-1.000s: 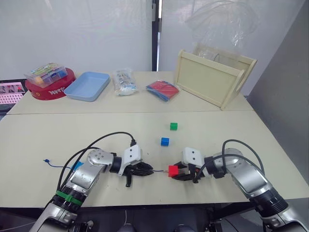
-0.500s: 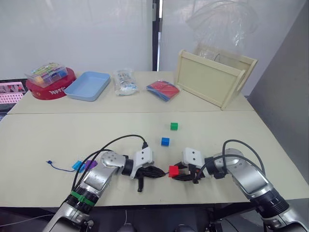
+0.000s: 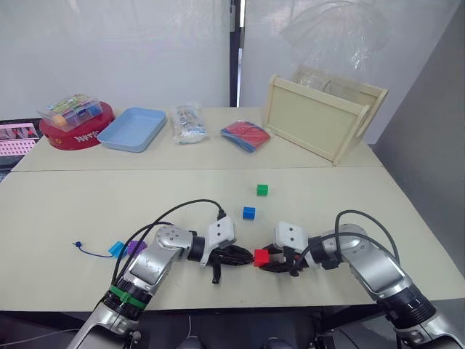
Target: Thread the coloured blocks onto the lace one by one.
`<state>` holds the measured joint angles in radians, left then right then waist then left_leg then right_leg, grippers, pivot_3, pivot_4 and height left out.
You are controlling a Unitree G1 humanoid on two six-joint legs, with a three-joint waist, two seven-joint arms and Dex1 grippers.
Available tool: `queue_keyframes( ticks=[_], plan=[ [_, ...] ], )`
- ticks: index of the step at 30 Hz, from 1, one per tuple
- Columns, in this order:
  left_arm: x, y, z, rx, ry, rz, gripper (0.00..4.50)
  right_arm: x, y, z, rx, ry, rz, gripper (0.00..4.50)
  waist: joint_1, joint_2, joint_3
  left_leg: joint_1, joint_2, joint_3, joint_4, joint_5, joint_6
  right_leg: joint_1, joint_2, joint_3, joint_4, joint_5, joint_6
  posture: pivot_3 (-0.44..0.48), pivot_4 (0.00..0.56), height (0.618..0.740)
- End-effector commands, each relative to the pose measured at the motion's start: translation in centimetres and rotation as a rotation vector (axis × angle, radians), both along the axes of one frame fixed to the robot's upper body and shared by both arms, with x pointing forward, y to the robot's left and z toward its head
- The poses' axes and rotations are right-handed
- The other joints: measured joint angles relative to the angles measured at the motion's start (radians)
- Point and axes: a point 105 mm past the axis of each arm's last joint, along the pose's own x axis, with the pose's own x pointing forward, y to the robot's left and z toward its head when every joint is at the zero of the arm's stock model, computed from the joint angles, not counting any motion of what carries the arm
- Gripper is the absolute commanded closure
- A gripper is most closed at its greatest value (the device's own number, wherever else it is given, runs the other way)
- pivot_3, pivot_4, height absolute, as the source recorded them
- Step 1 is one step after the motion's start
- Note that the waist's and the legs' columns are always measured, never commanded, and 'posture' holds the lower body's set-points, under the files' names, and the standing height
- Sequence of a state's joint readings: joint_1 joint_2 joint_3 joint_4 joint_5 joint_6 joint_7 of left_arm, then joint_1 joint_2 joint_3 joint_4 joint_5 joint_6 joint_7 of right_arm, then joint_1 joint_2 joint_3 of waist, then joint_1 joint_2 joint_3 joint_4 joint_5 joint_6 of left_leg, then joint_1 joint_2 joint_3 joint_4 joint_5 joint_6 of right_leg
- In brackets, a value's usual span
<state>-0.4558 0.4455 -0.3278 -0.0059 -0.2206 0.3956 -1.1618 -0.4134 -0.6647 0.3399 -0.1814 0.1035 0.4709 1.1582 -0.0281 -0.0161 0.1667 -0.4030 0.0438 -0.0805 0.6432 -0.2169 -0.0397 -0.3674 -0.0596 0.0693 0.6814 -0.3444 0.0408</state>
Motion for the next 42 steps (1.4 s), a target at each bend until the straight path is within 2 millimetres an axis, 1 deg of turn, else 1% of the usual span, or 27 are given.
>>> queue_keyframes(
  ticks=[1, 2, 3, 4, 6, 7, 9, 11, 14, 17, 20, 24, 26, 30, 36, 39, 40, 41, 42],
  plan=[
    [-0.8, -0.3, 1.7, -0.035, -0.022, -0.067, 2.63, -0.5, 0.1, -0.3, 0.008, 0.034, -0.014, 1.91, 0.000, 0.000, 0.000, 0.000, 0.000, 0.000, 0.000, 0.000, 0.000, 0.000, 0.000, 0.000, 0.000, 0.000, 0.000, 0.000, 0.150, 0.740],
    [-0.7, -0.1, 1.7, -0.020, -0.027, -0.064, 2.35, -0.6, 0.1, -0.1, 0.013, 0.034, -0.021, 1.63, 0.000, 0.000, 0.000, 0.000, 0.000, 0.000, 0.000, 0.000, 0.000, 0.000, 0.000, 0.000, 0.000, 0.000, 0.000, 0.000, 0.150, 0.740],
    [-0.6, 0.1, 1.6, -0.004, -0.035, -0.063, 1.98, -0.6, 0.0, 0.1, 0.018, 0.036, -0.032, 1.26, -0.001, 0.000, 0.000, 0.000, 0.000, 0.000, 0.000, 0.000, 0.000, 0.000, 0.000, 0.000, 0.000, 0.000, 0.000, 0.000, 0.150, 0.740],
    [-0.5, 0.3, 1.6, 0.007, -0.040, -0.062, 1.73, -0.7, -0.1, 0.2, 0.021, 0.038, -0.040, 0.94, -0.002, 0.000, 0.000, 0.000, 0.000, 0.000, 0.000, 0.000, 0.000, 0.000, 0.000, 0.000, 0.000, 0.000, 0.000, 0.000, 0.150, 0.740],
    [-0.4, 0.3, 1.3, 0.024, -0.035, -0.062, 1.00, -0.8, -0.4, 0.4, 0.035, 0.048, -0.062, 0.23, -0.001, 0.000, 0.000, 0.000, 0.000, 0.000, 0.000, 0.000, 0.000, 0.000, 0.000, 0.000, 0.000, 0.000, 0.000, 0.000, 0.150, 0.740],
    [-0.4, 0.0, 1.0, 0.027, -0.035, -0.062, 0.72, -0.8, -0.7, 0.4, 0.037, 0.049, -0.077, 0.00, 0.000, 0.000, 0.000, 0.000, 0.000, 0.000, 0.000, 0.000, 0.000, 0.000, 0.000, 0.000, 0.000, 0.000, 0.000, 0.000, 0.150, 0.740],
    [-0.4, -1.2, 0.6, 0.027, -0.040, -0.075, 0.06, -0.9, -1.5, 0.6, 0.040, 0.037, -0.118, 0.00, 0.007, 0.000, 0.000, -0.001, 0.000, 0.000, 0.000, 0.000, 0.000, 0.000, 0.000, 0.000, 0.000, 0.000, 0.000, 0.000, 0.150, 0.740],
    [-0.4, -2.2, 0.5, 0.016, -0.045, -0.079, 0.06, -1.0, -2.0, 0.8, 0.043, 0.029, -0.149, 0.00, 0.017, 0.000, 0.000, -0.001, -0.001, 0.000, 0.001, 0.000, 0.000, 0.000, -0.001, 0.000, -0.001, 0.000, 0.000, 0.000, 0.150, 0.740],
    [0.3, -3.2, 0.4, 0.010, -0.071, -0.057, 0.06, -1.3, -3.3, 1.1, 0.046, 0.005, -0.219, 0.00, 0.020, 0.000, 0.000, -0.003, -0.001, 0.000, 0.002, 0.000, 0.000, 0.000, -0.001, 0.000, -0.002, 0.000, 0.001, 0.000, 0.150, 0.740],
    [0.6, -3.8, -0.3, 0.031, -0.076, -0.057, 0.06, -2.0, -4.2, 1.1, 0.049, -0.003, -0.275, 0.00, 0.018, 0.000, 0.000, -0.002, -0.001, 0.000, 0.001, 0.000, 0.000, 0.000, -0.001, 0.000, -0.001, 0.000, 0.001, 0.000, 0.150, 0.740],
    [0.6, -4.0, -0.4, 0.026, -0.069, -0.069, 0.06, -2.4, -4.6, 0.9, 0.052, -0.009, -0.310, 0.00, 0.011, 0.000, 0.000, -0.002, -0.001, 0.000, 0.001, 0.000, 0.000, 0.000, -0.001, 0.000, -0.001, 0.000, 0.001, 0.000, 0.150, 0.740],
    [0.3, -4.1, -0.5, 0.023, -0.060, -0.094, 1.24, -2.6, -4.9, 0.7, 0.066, -0.025, -0.350, 0.00, 0.013, 0.000, 0.000, -0.002, -0.001, 0.000, 0.001, 0.000, 0.000, 0.000, 0.000, 0.000, -0.001, 0.000, 0.001, 0.000, 0.150, 0.740],
    [0.3, -4.2, -0.5, 0.022, -0.062, -0.103, 1.94, -2.5, -4.9, 0.6, 0.071, -0.036, -0.366, 0.00, 0.013, 0.000, 0.000, -0.002, -0.001, 0.000, 0.001, 0.000, 0.000, 0.000, -0.001, 0.000, -0.001, 0.000, 0.001, 0.000, 0.150, 0.740],
    [0.3, -4.5, -0.6, 0.019, -0.064, -0.110, 3.25, -2.6, -4.9, -0.1, 0.070, -0.042, -0.382, 0.00, 0.013, 0.000, 0.000, -0.002, -0.001, 0.000, 0.001, 0.000, 0.000, 0.000, -0.001, 0.000, -0.001, 0.000, 0.001, 0.000, 0.150, 0.740],
    [0.4, -4.0, -0.7, 0.029, -0.066, -0.116, 3.30, -2.4, -5.5, -0.6, 0.065, -0.041, -0.385, 0.00, 0.012, 0.000, 0.000, -0.001, -0.001, 0.000, 0.001, 0.000, 0.000, 0.000, 0.000, 0.000, -0.001, 0.000, 0.001, 0.000, 0.150, 0.740],
    [0.5, -3.8, -0.6, 0.031, -0.067, -0.115, 3.30, -2.4, -5.7, -0.9, 0.057, -0.037, -0.373, 0.81, 0.012, 0.000, 0.000, -0.001, -0.001, 0.000, 0.001, 0.000, 0.000, 0.000, 0.000, 0.000, -0.001, 0.000, 0.001, 0.000, 0.150, 0.740],
    [0.5, -3.8, -0.6, 0.031, -0.067, -0.116, 3.30, -2.4, -5.8, -0.9, 0.055, -0.035, -0.369, 1.13, 0.012, 0.000, 0.000, -0.001, -0.001, 0.000, 0.001, 0.000, 0.000, 0.000, 0.000, 0.000, -0.001, 0.000, 0.001, 0.000, 0.150, 0.740],
    [0.4, -3.8, -0.6, 0.031, -0.066, -0.116, 3.30, -2.4, -5.8, -1.0, 0.053, -0.033, -0.367, 1.56, 0.013, 0.000, 0.000, -0.001, -0.001, 0.000, 0.001, 0.000, 0.000, 0.000, 0.000, 0.000, -0.001, 0.000, 0.001, 0.000, 0.150, 0.740],
    [0.4, -3.8, -0.6, 0.031, -0.066, -0.116, 3.30, -2.4, -5.9, -1.1, 0.049, -0.033, -0.366, 1.84, 0.013, 0.000, 0.000, -0.001, -0.001, 0.000, 0.001, 0.000, 0.000, 0.000, -0.001, 0.000, -0.001, 0.000, 0.001, 0.000, 0.150, 0.740]
  ],
)
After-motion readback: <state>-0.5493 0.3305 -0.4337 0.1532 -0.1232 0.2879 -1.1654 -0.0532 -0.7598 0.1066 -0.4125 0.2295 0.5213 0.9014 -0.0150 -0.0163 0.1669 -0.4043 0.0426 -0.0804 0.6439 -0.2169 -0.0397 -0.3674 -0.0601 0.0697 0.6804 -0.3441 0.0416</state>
